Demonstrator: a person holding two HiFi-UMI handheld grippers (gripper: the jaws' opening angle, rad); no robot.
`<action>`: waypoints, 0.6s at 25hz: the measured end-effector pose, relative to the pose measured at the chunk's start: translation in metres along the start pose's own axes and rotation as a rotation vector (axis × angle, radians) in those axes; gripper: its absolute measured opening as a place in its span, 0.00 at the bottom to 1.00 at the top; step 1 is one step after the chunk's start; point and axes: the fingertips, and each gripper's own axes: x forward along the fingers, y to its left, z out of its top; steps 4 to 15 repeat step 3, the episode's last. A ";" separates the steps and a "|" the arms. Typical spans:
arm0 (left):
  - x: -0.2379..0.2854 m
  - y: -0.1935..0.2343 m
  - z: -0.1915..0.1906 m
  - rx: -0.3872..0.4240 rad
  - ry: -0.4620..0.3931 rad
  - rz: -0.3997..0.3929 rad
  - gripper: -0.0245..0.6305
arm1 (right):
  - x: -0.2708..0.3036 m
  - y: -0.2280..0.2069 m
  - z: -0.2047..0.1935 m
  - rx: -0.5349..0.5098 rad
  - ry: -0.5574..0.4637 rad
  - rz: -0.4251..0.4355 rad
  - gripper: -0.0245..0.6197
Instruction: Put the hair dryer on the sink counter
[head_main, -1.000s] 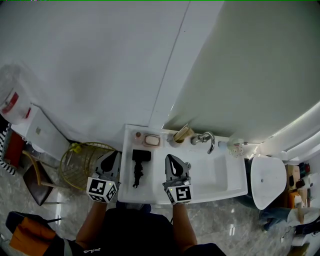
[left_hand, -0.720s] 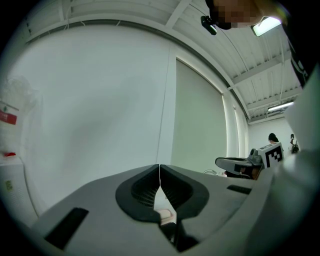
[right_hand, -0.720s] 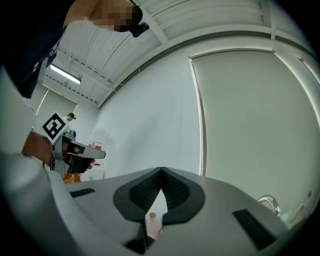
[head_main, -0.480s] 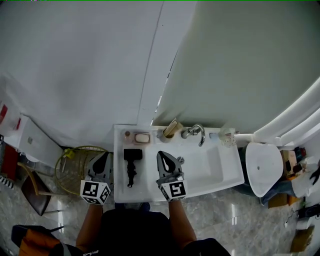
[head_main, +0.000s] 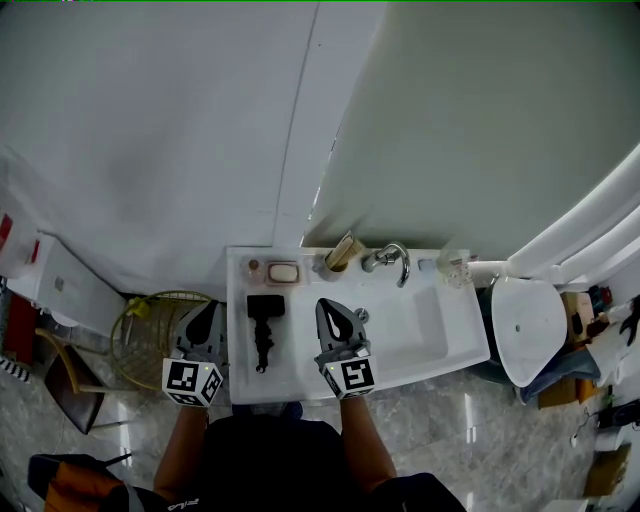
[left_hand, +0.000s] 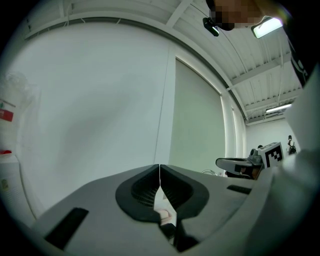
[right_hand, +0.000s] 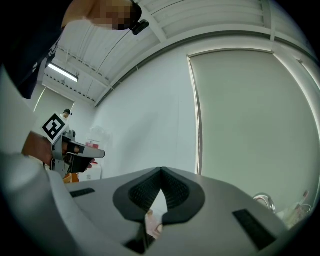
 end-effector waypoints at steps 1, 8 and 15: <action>0.000 0.001 0.000 -0.003 0.000 0.001 0.08 | 0.001 0.000 -0.001 -0.001 0.006 0.001 0.08; 0.001 0.002 -0.002 -0.011 0.007 -0.002 0.08 | 0.001 -0.001 -0.004 -0.005 0.026 0.005 0.08; 0.001 0.002 -0.002 -0.011 0.007 -0.002 0.08 | 0.001 -0.001 -0.004 -0.005 0.026 0.005 0.08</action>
